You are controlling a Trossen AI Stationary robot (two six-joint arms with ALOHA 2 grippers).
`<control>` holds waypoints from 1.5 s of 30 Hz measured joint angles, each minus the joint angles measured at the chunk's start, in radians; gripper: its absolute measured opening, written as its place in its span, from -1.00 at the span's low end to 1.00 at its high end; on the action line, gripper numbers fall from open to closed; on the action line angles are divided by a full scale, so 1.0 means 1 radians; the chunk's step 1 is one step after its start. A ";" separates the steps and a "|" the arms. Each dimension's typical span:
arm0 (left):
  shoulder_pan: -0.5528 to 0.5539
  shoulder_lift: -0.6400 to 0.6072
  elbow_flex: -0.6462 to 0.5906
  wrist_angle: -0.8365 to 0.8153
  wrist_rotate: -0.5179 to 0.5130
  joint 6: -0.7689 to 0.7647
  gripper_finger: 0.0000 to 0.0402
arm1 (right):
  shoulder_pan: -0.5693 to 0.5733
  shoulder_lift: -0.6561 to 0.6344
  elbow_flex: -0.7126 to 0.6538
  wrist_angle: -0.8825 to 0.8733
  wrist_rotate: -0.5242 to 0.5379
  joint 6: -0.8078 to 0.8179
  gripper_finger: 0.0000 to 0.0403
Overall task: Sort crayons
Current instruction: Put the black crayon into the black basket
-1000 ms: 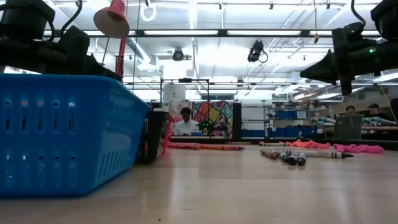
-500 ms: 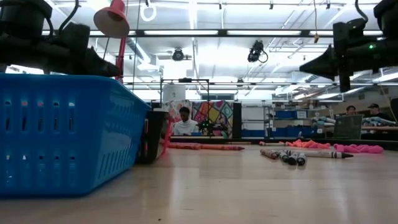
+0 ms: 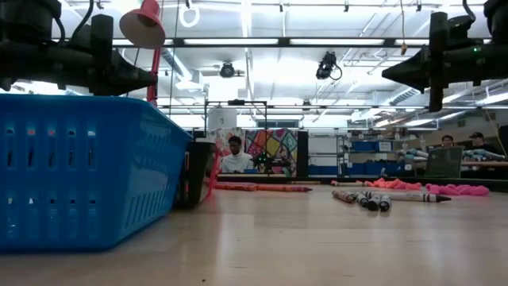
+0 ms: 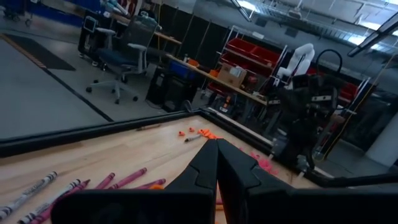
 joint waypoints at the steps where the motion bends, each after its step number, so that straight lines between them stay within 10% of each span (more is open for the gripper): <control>1: 0.000 0.000 0.000 0.000 0.000 0.001 -0.94 | 0.000 0.000 0.000 -0.001 0.001 -0.002 -0.94; 12: 0.003 0.000 0.000 0.028 0.000 -0.044 -0.94 | -0.009 0.023 0.000 0.066 -0.132 -0.047 -0.94; 21: 0.116 -0.001 0.099 0.161 -0.002 0.279 -0.94 | -0.089 0.225 0.079 0.077 -0.114 -0.163 -0.94; 27: 0.134 0.036 0.148 0.083 0.158 0.284 -0.94 | -0.091 0.470 0.176 0.023 -0.293 -0.197 -0.94; 45: 0.003 0.267 0.158 0.081 0.286 0.181 -0.91 | 0.030 1.220 0.719 -0.458 -0.314 -0.329 -0.50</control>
